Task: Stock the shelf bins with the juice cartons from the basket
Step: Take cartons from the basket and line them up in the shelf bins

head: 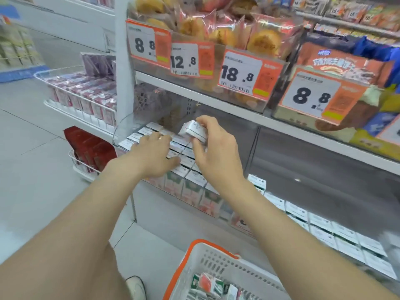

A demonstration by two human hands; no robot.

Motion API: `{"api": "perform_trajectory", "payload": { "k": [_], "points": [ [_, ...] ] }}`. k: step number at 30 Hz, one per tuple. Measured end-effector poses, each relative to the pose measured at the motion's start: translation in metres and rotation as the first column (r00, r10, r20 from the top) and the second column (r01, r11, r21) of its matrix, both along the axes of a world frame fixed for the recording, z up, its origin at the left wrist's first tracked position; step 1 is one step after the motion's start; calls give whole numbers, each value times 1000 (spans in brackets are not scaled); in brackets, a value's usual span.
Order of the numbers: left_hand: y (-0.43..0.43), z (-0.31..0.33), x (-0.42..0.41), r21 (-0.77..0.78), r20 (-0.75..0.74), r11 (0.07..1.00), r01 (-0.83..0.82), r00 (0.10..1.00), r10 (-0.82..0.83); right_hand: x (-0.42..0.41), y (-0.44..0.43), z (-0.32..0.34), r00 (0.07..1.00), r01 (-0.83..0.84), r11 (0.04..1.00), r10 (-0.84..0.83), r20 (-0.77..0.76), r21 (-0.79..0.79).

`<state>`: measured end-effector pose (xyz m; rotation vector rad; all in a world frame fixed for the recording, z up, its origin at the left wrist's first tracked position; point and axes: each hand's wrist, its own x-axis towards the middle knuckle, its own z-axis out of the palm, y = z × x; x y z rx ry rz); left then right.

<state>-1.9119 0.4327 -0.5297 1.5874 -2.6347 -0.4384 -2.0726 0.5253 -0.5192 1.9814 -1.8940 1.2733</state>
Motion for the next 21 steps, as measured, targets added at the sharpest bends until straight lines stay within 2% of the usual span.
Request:
{"api": "perform_trajectory", "payload": {
  "k": [1, 3, 6, 11, 13, 16, 19, 21],
  "points": [
    [1, -4, 1, 36, 82, 999, -21, 996, 18, 2, -18, -1, 1000, 18, 1000, -18, -23, 6],
    [6, -7, 0, 92, 153, 995, -32, 988, 17, 4, -56, -5, 999, 44, 998, -43, -33, 41],
    [7, -9, -3, 132, 181, 990, -39, 983, 14, 7, -105, -10, 995, 88, 981, -96, 36, 170],
    [9, -5, -8, 93, 223, 995, -23, 975, 2, 22, -163, -16, 995, 73, 969, -87, 49, 236],
    [10, -3, -7, 88, 226, 996, -16, 974, -4, 27, -180, -16, 994, 48, 930, -81, 75, 364],
    [11, -1, -7, 92, 227, 996, -12, 974, -9, 30, -194, -16, 994, 69, 840, -103, 33, 537],
    [13, 0, -10, 81, 239, 997, -16, 971, -4, 26, -195, -19, 1000, 17, 768, -2, -25, 640],
    [15, 1, -12, 82, 254, 996, -18, 967, -3, 22, -190, -18, 999, -29, 729, 46, -6, 684]
  ]
}}
